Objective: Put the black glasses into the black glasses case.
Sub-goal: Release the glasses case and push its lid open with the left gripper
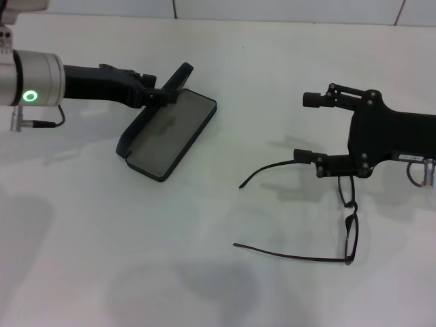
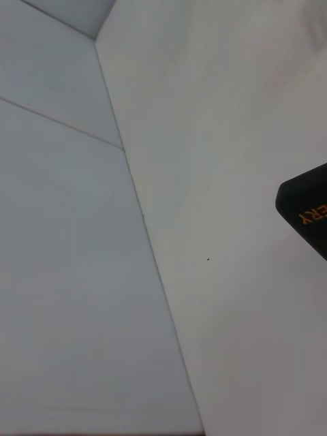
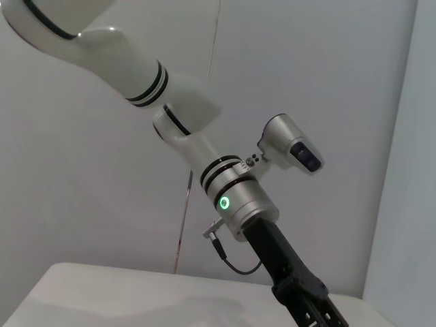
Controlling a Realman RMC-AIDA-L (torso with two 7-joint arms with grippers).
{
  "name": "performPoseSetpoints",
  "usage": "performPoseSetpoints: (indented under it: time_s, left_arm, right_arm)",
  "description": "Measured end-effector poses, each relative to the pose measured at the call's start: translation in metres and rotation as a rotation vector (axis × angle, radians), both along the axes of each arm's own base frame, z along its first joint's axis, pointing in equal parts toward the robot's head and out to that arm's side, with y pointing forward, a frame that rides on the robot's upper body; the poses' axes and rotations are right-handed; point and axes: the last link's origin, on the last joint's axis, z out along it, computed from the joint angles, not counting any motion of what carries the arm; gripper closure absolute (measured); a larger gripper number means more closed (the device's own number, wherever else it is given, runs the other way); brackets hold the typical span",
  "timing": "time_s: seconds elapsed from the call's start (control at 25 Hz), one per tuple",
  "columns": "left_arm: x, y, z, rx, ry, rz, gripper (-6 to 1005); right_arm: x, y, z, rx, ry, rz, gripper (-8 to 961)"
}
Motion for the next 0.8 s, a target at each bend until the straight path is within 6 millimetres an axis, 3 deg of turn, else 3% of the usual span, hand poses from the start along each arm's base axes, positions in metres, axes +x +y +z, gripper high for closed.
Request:
performPoseSetpoints:
  time_s: [0.44,0.64,0.76,0.8]
  left_arm:
    - [0.004,0.01,-0.01,-0.026,0.094,0.032,340]
    - [0.007,0.013,-0.012,-0.032,0.109,0.034,504]
    - [0.006,0.015,-0.011,-0.015,0.122,0.039,669]
    - [0.005,0.017,-0.01,-0.007,0.129,0.042,670]
  right_arm:
    - [0.002,-0.001,-0.001,0.014,-0.008,0.008,149]
    - [0.003,-0.001,-0.002,0.016,-0.008,0.009,151]
    - [0.003,-0.002,-0.002,0.021,-0.01,0.013,152]
    - [0.003,-0.002,-0.002,0.023,-0.011,0.015,153]
